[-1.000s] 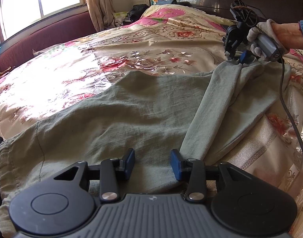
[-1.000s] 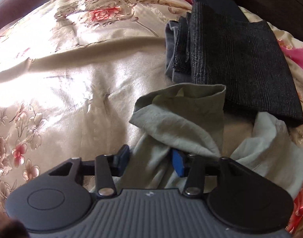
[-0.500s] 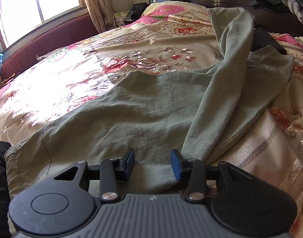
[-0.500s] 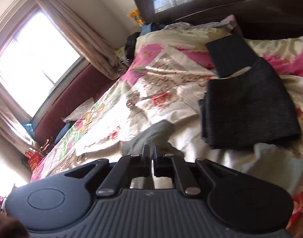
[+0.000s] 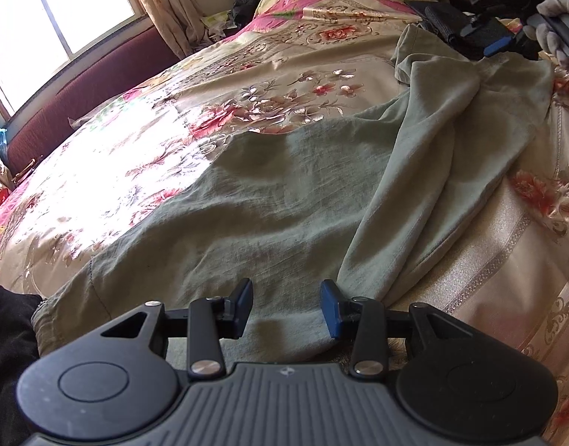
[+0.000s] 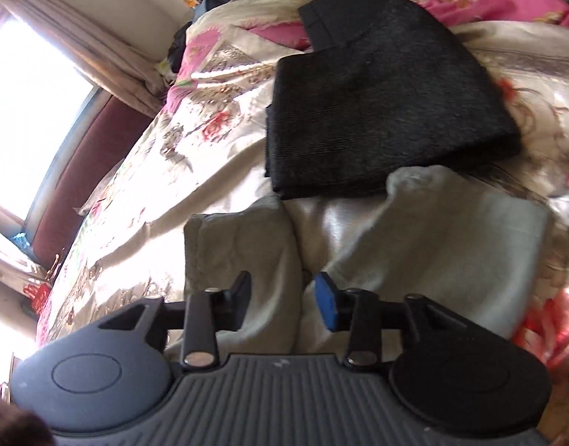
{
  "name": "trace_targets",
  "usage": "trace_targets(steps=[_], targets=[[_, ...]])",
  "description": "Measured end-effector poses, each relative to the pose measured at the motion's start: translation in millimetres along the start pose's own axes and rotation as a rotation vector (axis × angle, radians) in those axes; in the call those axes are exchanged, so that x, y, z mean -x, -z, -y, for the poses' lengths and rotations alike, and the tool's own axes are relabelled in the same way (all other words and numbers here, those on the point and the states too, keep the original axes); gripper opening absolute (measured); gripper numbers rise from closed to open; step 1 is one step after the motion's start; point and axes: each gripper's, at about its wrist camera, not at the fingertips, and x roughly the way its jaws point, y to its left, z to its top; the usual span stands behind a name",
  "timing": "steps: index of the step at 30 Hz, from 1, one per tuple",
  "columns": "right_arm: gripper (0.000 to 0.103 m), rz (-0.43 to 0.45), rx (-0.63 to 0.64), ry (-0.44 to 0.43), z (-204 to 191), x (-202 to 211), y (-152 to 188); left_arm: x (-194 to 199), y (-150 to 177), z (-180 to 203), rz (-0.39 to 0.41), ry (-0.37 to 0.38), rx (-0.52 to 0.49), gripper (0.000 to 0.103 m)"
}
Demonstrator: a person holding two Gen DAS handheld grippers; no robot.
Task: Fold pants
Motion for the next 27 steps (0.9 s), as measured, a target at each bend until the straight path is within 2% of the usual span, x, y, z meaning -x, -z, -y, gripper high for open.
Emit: trace_targets(steps=[2, 4, 9, 11, 13, 15, 17, 18, 19, 20, 22, 24, 27], targets=[[0.049, -0.015, 0.026, 0.033, -8, -15, -3, 0, -1, -1, -0.007, 0.0, 0.003, 0.054], [0.049, -0.067, -0.027, 0.032, -7, -24, -2, 1, -2, -1, -0.012, -0.003, 0.0, 0.054], [0.051, -0.121, -0.063, -0.046, 4, 14, 30, 1, -1, 0, -0.004, 0.003, -0.021, 0.054], [0.051, -0.169, -0.072, -0.074, 5, 23, 45, 1, -1, -1, 0.0, 0.007, -0.021, 0.054], [0.051, -0.242, -0.071, -0.104, 3, 22, 62, 1, -2, -1, 0.001, 0.008, -0.019, 0.055], [0.051, -0.271, -0.065, -0.111, -3, 11, 74, 2, -2, 0, 0.002, 0.005, -0.015, 0.055], [0.05, -0.237, -0.05, -0.113, -10, 3, 79, 4, -2, 3, 0.002, -0.002, -0.022, 0.055], [0.034, -0.22, -0.055, -0.131, -13, 2, 78, 5, -2, 4, 0.003, -0.006, -0.026, 0.055], [0.012, -0.224, -0.085, -0.148, -16, 1, 73, 6, -2, 4, 0.003, -0.008, -0.027, 0.055], [0.007, -0.222, -0.115, -0.175, -18, 3, 69, 7, -2, 5, 0.002, -0.008, -0.026, 0.055], [0.006, -0.155, -0.102, -0.246, -31, 17, 55, 9, -2, 5, 0.008, -0.003, -0.027, 0.055], [0.006, -0.076, -0.009, -0.253, -56, 32, 40, 8, -2, 5, 0.007, 0.001, -0.027, 0.055], [0.009, -0.05, 0.088, -0.284, -88, 31, 27, 5, -3, 8, 0.009, 0.002, -0.028, 0.055]])
